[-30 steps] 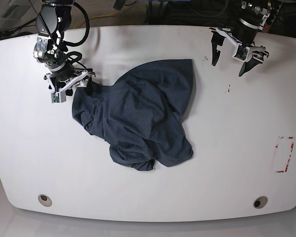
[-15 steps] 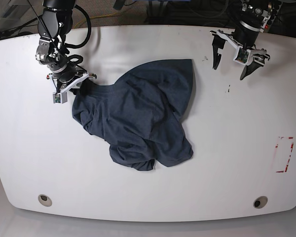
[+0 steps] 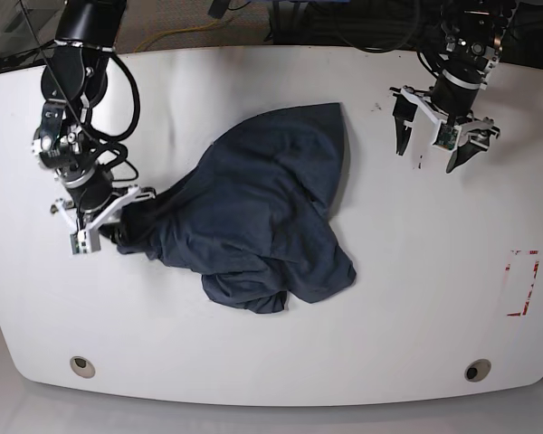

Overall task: Fold the T-shirt properly
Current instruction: 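Lift the shirt with the right gripper and drag it aside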

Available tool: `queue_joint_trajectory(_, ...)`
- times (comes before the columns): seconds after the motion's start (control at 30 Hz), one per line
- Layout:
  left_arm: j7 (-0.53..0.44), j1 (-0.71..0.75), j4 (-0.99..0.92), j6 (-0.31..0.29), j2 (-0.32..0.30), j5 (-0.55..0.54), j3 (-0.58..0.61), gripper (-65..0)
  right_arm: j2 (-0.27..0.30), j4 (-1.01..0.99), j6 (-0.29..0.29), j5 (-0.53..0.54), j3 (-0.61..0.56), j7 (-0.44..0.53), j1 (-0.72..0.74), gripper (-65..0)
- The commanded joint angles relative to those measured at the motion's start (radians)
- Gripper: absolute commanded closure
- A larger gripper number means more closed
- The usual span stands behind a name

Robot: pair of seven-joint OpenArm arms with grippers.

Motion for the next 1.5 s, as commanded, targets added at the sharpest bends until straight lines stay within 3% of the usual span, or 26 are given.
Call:
queue_joint_trajectory(0.0,-0.018,-0.015,0.019,0.003,-0.005,-0.006,-0.002,-48.7,0.069,0.027,0.05,0.015,-0.006,0.018,0.045,0.0)
queue_joint_trajectory(0.07,-0.018,-0.021,0.016,0.001,-0.005,-0.006,-0.002,-48.9,0.104,0.03,0.089,0.015,-0.032,0.018,0.098,0.0)
queue_joint_trajectory(0.33,-0.017,-0.045,0.013,0.001,-0.01,-0.004,0.057,-48.7,0.169,0.033,0.142,0.014,-0.088,0.014,0.302,0.0)
queue_joint_trajectory(0.7,-0.017,-0.041,0.013,0.001,-0.01,-0.004,0.095,-48.6,0.202,0.032,0.148,0.011,-0.156,-0.071,0.623,0.0)
queue_joint_trajectory(0.8,-0.017,-0.041,0.013,0.001,-0.01,-0.004,0.121,-48.6,0.225,0.032,0.174,0.009,-0.203,-0.085,0.707,0.0)
queue_joint_trajectory(1.2,-0.013,-0.093,0.008,0.001,-0.005,-0.004,0.235,-48.9,0.229,0.025,0.198,0.006,-0.32,-0.151,1.054,0.0)
queue_joint_trajectory(1.47,0.069,-0.203,-0.018,0.003,-0.002,-0.007,0.373,-48.9,0.222,0.025,0.197,0.005,-0.44,-0.153,1.235,0.0)
